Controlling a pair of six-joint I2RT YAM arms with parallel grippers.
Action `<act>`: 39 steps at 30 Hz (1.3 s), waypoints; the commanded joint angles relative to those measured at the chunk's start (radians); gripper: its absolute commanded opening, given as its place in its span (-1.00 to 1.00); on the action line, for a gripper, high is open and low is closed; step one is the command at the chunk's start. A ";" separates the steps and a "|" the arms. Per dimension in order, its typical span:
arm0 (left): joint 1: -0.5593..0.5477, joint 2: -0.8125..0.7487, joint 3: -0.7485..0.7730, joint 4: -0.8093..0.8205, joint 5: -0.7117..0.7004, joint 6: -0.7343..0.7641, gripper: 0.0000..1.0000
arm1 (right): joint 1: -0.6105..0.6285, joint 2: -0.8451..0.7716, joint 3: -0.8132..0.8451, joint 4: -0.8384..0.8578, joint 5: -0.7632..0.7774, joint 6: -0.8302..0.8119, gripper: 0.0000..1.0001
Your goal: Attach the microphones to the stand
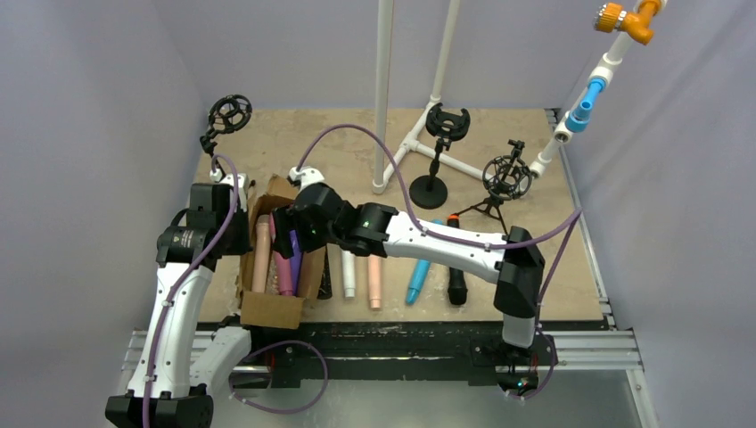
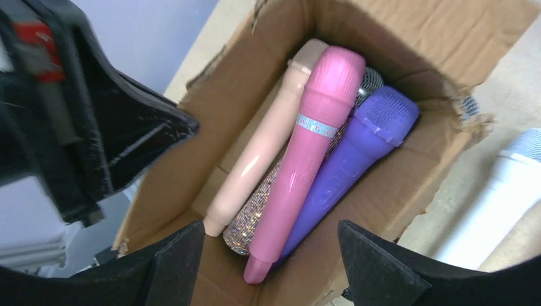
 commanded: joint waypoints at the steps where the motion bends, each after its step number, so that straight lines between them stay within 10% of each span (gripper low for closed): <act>1: -0.005 -0.024 0.037 0.060 0.006 -0.028 -1.00 | 0.004 0.040 0.075 -0.021 -0.015 0.026 0.55; 25: -0.004 -0.023 0.044 0.066 0.043 -0.037 -1.00 | 0.008 0.454 0.384 -0.094 -0.112 0.073 -0.25; 31: -0.004 -0.023 0.029 0.080 0.006 -0.024 -1.00 | -0.008 0.355 0.353 -0.057 -0.134 0.065 -0.81; 39: -0.005 -0.018 0.010 0.091 -0.040 -0.009 -1.00 | -0.076 0.057 0.078 0.062 -0.199 0.077 -1.00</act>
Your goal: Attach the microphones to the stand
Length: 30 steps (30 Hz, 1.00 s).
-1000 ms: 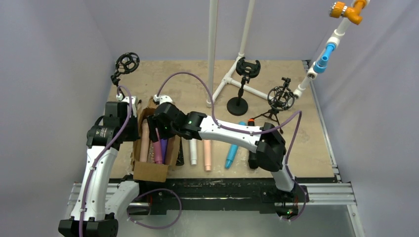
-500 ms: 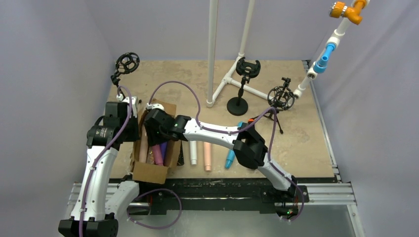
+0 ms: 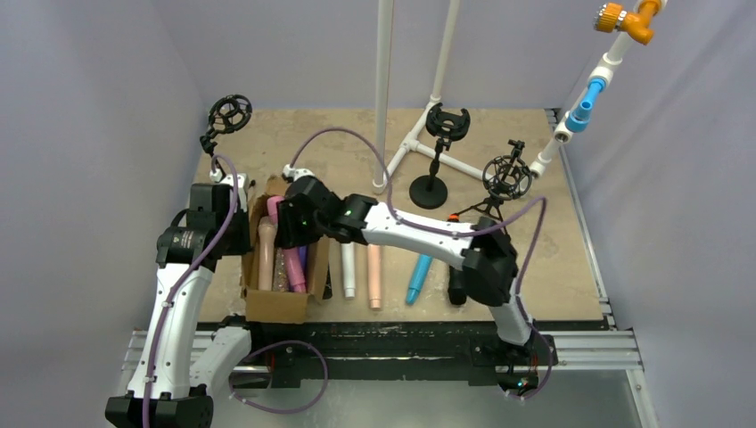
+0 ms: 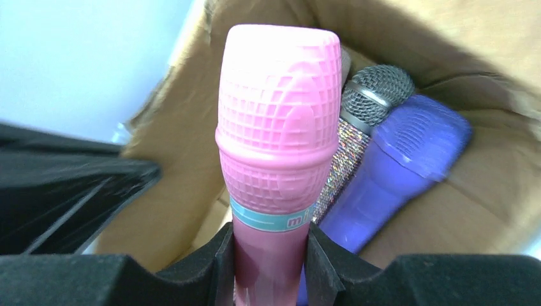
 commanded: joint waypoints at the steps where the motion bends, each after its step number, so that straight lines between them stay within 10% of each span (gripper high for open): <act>1: -0.004 -0.016 0.009 0.092 -0.040 -0.002 -1.00 | -0.058 -0.264 -0.161 0.107 -0.058 0.007 -1.00; 12: -0.004 -0.026 -0.006 0.106 -0.053 0.012 -1.00 | -0.256 -0.593 -0.655 0.127 0.000 0.014 -1.00; 30: -0.004 -0.034 0.005 0.090 -0.030 0.012 -1.00 | -0.331 -0.452 -0.853 0.144 0.168 0.014 -0.72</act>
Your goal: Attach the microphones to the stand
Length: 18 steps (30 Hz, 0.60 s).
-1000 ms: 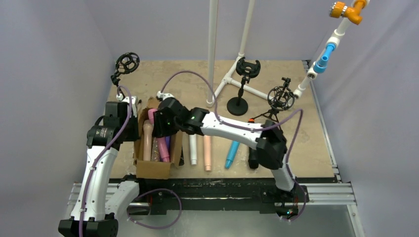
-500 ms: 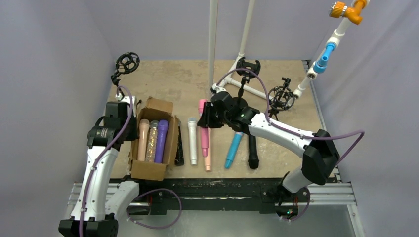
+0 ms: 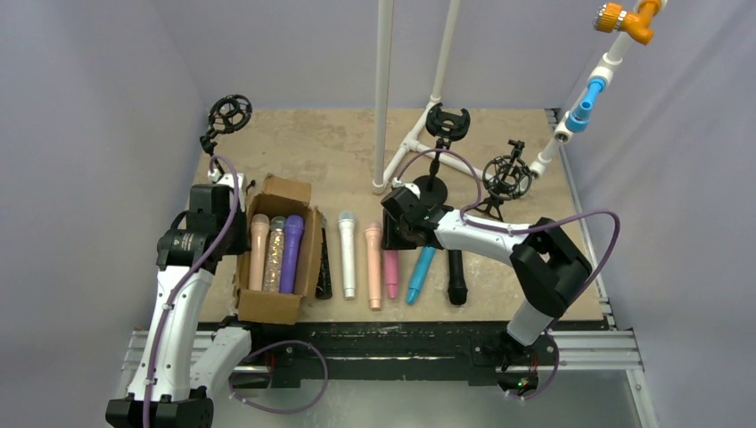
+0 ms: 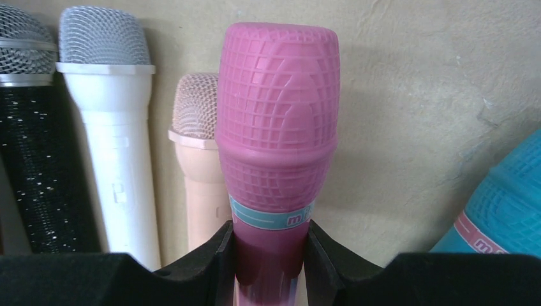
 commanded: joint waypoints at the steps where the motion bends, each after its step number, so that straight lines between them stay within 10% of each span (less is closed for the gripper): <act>1: -0.004 -0.020 0.024 0.062 0.017 0.001 -1.00 | -0.009 0.009 -0.006 0.038 0.045 0.006 -0.59; 9: -0.005 -0.015 0.029 0.064 0.021 -0.005 -1.00 | -0.009 0.001 0.038 0.002 0.014 0.001 0.35; 18: -0.004 -0.018 0.012 0.080 0.010 0.000 -1.00 | 0.132 -0.079 0.306 -0.098 0.108 0.023 0.31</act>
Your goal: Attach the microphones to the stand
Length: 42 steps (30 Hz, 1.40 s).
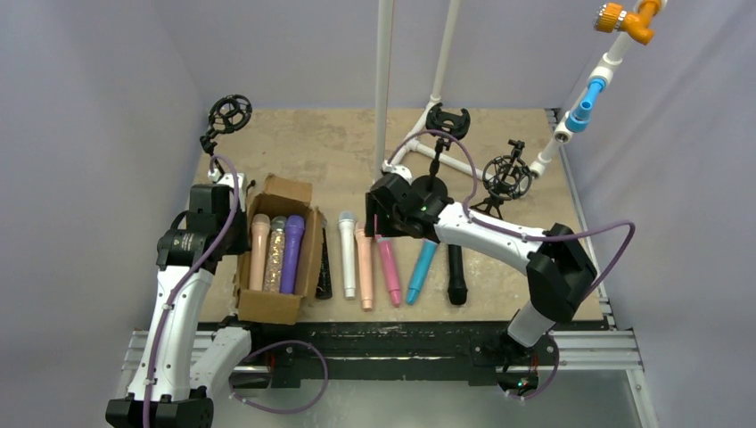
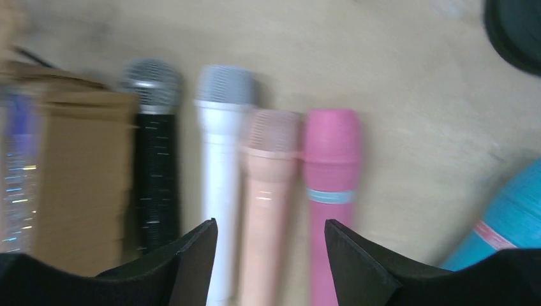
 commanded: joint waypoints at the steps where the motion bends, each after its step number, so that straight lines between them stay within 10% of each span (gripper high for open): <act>1: -0.004 -0.017 0.009 0.082 0.002 0.000 -1.00 | 0.136 -0.035 0.262 -0.032 0.048 0.021 0.30; 13: -0.004 -0.026 0.009 0.088 -0.002 -0.008 -1.00 | 0.290 0.421 0.813 -0.195 -0.132 -0.001 0.18; 42: -0.035 -0.038 -0.020 0.117 0.130 -0.090 -1.00 | 0.291 0.806 1.091 -0.284 -0.031 0.044 0.08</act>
